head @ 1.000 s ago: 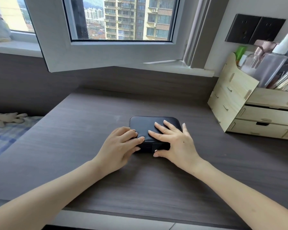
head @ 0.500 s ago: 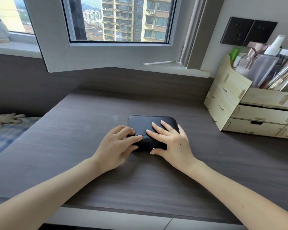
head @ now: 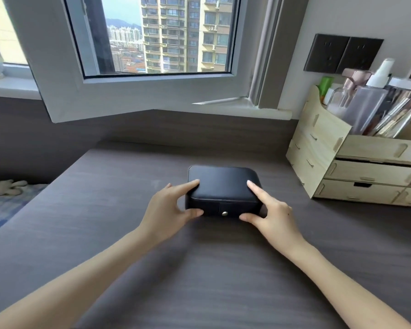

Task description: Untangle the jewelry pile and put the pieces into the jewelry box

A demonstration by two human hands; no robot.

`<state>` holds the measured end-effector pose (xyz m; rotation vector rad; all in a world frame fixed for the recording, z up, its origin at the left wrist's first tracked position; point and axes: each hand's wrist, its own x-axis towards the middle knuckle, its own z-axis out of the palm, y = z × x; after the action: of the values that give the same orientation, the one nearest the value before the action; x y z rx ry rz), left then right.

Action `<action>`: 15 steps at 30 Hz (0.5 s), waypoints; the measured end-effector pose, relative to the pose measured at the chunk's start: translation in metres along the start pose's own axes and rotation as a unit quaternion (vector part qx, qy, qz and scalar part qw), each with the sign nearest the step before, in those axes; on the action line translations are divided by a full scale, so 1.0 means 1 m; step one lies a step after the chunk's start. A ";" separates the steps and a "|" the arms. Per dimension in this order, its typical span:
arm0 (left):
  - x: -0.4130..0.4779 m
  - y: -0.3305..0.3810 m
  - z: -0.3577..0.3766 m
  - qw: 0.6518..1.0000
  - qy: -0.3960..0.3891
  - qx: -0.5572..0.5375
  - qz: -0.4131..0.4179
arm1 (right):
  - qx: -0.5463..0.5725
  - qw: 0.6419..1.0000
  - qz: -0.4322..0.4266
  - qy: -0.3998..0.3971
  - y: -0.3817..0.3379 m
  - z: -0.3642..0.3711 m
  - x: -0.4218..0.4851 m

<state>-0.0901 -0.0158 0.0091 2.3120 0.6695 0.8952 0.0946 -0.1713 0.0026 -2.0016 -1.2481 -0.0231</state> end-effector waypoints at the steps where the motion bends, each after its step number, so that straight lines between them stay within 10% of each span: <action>1: 0.014 0.001 0.006 1.000 -0.002 -0.001 0.005 | 0.009 1.000 0.008 0.009 0.006 -0.004 0.011; 15: 0.142 -0.021 0.096 0.995 -0.056 -0.052 -0.063 | 0.037 0.994 0.103 -0.025 0.084 -0.003 0.124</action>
<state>0.0662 0.0560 -0.0020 2.1835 0.6971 0.7201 0.2254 -0.0979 0.0033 -2.0672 -1.0515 0.1735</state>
